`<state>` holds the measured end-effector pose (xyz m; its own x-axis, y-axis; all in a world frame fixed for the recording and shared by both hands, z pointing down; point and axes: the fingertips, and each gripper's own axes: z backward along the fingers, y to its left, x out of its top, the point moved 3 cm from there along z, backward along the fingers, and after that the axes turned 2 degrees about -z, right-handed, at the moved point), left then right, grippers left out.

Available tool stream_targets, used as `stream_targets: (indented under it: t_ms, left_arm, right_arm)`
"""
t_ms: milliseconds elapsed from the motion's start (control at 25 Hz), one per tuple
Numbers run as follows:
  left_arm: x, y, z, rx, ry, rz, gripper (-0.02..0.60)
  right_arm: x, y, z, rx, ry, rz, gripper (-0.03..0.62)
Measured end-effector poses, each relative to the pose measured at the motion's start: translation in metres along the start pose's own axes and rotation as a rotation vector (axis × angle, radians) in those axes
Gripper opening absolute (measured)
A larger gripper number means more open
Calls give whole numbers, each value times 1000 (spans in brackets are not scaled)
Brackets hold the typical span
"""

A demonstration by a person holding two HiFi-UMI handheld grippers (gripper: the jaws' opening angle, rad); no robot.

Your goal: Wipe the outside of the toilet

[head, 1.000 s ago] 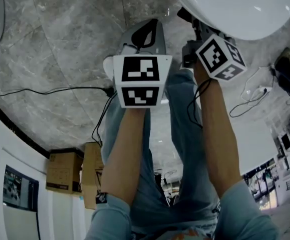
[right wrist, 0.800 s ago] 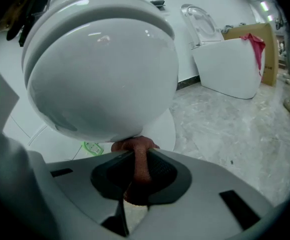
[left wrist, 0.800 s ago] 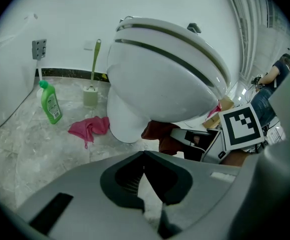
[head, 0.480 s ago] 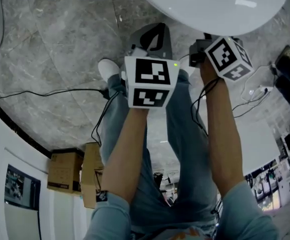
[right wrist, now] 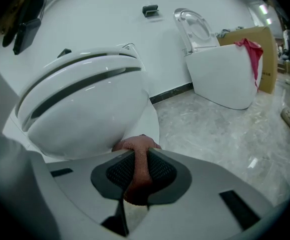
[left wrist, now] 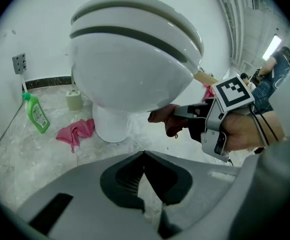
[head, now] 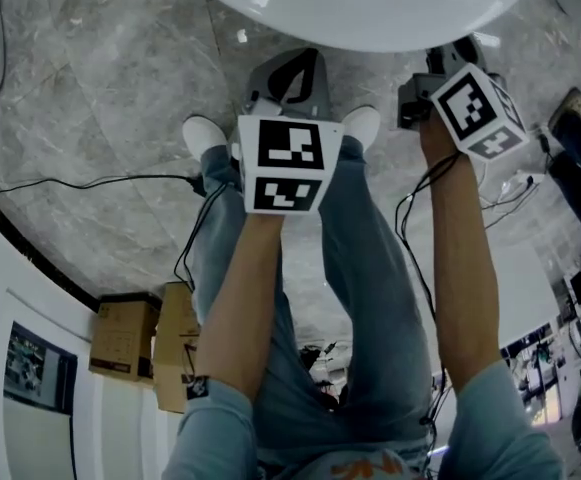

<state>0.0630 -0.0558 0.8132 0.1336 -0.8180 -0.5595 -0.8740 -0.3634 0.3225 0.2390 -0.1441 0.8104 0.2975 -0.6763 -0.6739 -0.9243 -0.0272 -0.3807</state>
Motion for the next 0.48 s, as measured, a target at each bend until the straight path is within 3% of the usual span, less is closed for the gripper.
stream_targets:
  t_ms: [160, 320, 480]
  left_arm:
    - [-3, 5, 14, 44, -10, -26, -2]
    - [-14, 8, 45, 108, -5, 42, -2]
    - [3, -13, 84, 98, -38, 76, -2]
  right_arm:
    - [-1, -7, 12, -10, 59, 52, 64]
    - [-4, -8, 38, -6, 102, 84, 64]
    - [11, -2, 82, -13, 92, 77, 64]
